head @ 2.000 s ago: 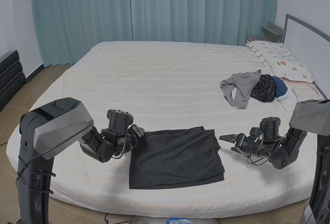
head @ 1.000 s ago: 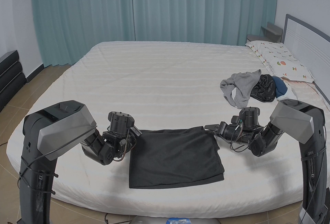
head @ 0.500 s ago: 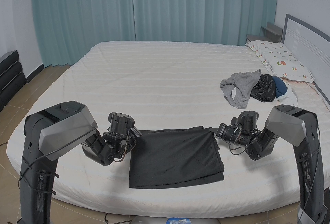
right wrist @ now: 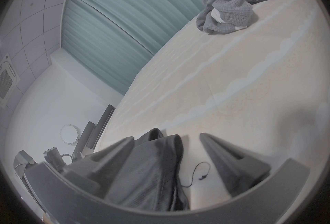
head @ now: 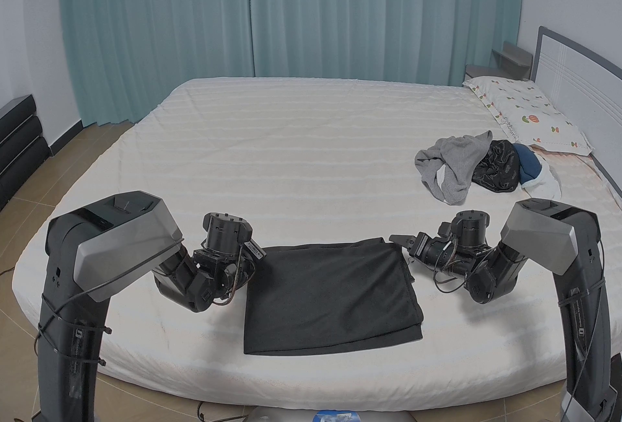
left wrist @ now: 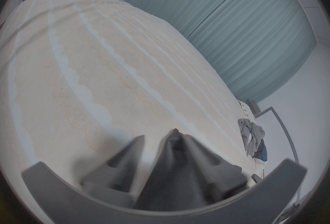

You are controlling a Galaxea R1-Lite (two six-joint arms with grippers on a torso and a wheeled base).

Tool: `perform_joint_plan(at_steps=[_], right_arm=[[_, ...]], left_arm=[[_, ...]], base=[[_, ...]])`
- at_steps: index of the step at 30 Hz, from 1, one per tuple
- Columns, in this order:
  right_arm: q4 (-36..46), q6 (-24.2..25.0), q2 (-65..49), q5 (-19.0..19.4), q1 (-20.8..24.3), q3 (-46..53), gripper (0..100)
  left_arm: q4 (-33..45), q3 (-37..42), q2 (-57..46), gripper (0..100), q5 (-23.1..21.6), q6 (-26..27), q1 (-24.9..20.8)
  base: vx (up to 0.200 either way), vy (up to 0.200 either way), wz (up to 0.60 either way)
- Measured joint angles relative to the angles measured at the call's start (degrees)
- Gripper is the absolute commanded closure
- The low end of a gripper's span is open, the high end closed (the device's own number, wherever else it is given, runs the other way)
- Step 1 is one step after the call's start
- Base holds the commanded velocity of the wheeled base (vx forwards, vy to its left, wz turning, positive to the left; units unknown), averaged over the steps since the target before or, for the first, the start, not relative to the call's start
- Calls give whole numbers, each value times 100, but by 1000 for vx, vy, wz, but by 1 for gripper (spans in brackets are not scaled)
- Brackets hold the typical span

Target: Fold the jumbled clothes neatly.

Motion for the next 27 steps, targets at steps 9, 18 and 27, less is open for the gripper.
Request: perform_joint_plan(at_steps=[9,18,27], right_arm=[[-230,274,-734,96,-73,1265,0],[-457,336,-1763,208,128,3307,0],[-796,222,-2005,189,447,4083,0]], left_arm=[[-4,1,-73,0,-95,-422,78],[2,422,-495,0,-925,-1063,350],[-15,708,-824,0,-1313,-1164,516]], base=[[0,0,0],[0,0,0],[0,0,0]])
